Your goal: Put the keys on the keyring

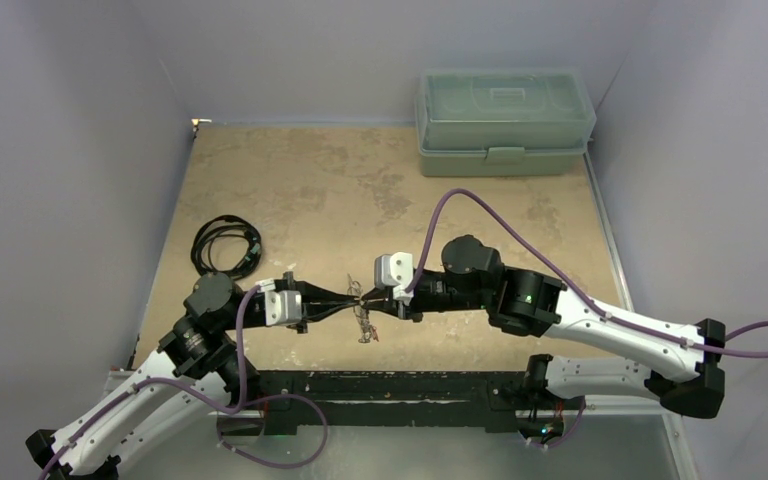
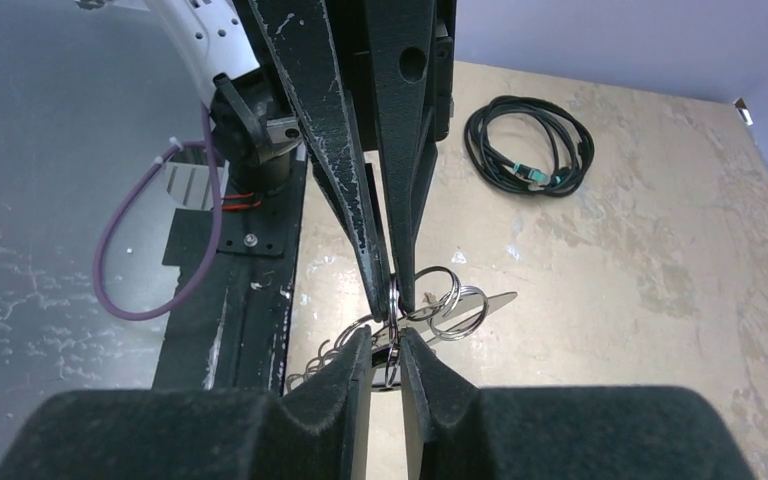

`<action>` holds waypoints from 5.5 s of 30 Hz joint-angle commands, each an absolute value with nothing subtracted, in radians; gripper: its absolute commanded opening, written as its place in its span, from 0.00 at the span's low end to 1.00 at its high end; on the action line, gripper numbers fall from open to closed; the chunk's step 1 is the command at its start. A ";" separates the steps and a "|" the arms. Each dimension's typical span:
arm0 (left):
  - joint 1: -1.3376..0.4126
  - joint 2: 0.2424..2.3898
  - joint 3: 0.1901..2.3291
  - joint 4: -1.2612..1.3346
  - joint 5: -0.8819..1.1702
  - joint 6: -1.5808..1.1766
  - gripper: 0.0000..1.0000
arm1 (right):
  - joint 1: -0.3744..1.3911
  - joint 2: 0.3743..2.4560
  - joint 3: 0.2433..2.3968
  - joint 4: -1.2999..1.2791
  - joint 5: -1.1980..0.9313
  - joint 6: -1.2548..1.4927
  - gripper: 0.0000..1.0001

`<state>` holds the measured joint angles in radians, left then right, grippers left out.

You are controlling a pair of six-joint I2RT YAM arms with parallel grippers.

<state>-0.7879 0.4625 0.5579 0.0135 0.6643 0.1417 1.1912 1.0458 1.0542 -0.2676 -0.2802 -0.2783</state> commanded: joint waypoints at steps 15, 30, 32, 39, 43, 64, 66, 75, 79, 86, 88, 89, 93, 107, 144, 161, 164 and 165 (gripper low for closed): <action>-0.791 0.467 0.570 0.044 0.658 0.157 0.23 | 1.193 1.073 1.120 -0.343 -0.270 -0.283 0.00; -0.791 0.510 0.638 -0.093 0.659 0.218 0.36 | 1.193 1.176 1.324 -0.670 -0.118 -0.305 0.00; -0.792 0.528 0.649 -0.094 0.679 0.219 0.34 | 1.193 1.189 1.343 -0.694 -0.110 -0.307 0.00; -0.792 0.579 0.663 -0.082 0.721 0.213 0.29 | 1.193 1.234 1.383 -0.732 -0.113 -0.322 0.00; -0.793 0.600 0.660 -0.074 0.735 0.204 0.28 | 1.193 1.239 1.391 -0.733 -0.118 -0.328 0.00; -0.793 0.643 0.654 -0.031 0.745 0.186 0.28 | 1.193 1.233 1.391 -0.721 -0.155 -0.334 0.00; -0.793 0.644 0.652 -0.025 0.748 0.183 0.27 | 1.193 1.232 1.391 -0.719 -0.158 -0.334 0.00; -0.793 0.649 0.649 -0.020 0.750 0.179 0.21 | 1.193 1.231 1.391 -0.714 -0.168 -0.336 0.00; -0.792 0.652 0.647 -0.016 0.749 0.179 0.22 | 1.193 1.229 1.390 -0.714 -0.170 -0.336 0.00; -0.791 0.660 0.645 -0.015 0.750 0.175 0.22 | 1.193 1.229 1.387 -0.706 -0.179 -0.337 0.00; -0.793 0.660 0.643 -0.015 0.751 0.174 0.21 | 1.193 1.229 1.386 -0.706 -0.179 -0.337 0.00; -0.793 0.660 0.643 -0.015 0.751 0.174 0.20 | 1.193 1.229 1.385 -0.704 -0.179 -0.337 0.00; -0.793 0.662 0.641 -0.016 0.752 0.172 0.13 | 1.193 1.229 1.385 -0.704 -0.182 -0.339 0.00; -0.793 0.673 0.637 -0.016 0.753 0.170 0.09 | 1.193 1.216 1.380 -0.694 -0.193 -0.341 0.00; -0.787 0.509 0.559 0.107 0.721 0.129 0.00 | 1.193 0.912 0.974 -0.163 -0.235 -0.226 0.48; -0.783 0.499 0.555 0.119 0.724 0.117 0.00 | 1.194 0.950 0.961 -0.137 -0.242 -0.232 0.33; -0.782 0.500 0.553 0.120 0.726 0.116 0.00 | 1.193 0.959 0.959 -0.138 -0.241 -0.232 0.32; -0.782 0.500 0.553 0.122 0.726 0.115 0.00 | 1.193 0.961 0.959 -0.138 -0.240 -0.233 0.32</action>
<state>-0.7872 0.5083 0.5571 0.0517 0.7177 0.1307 1.1912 0.9524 0.9611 -0.1822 -0.2276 -0.2394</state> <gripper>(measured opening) 0.012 0.323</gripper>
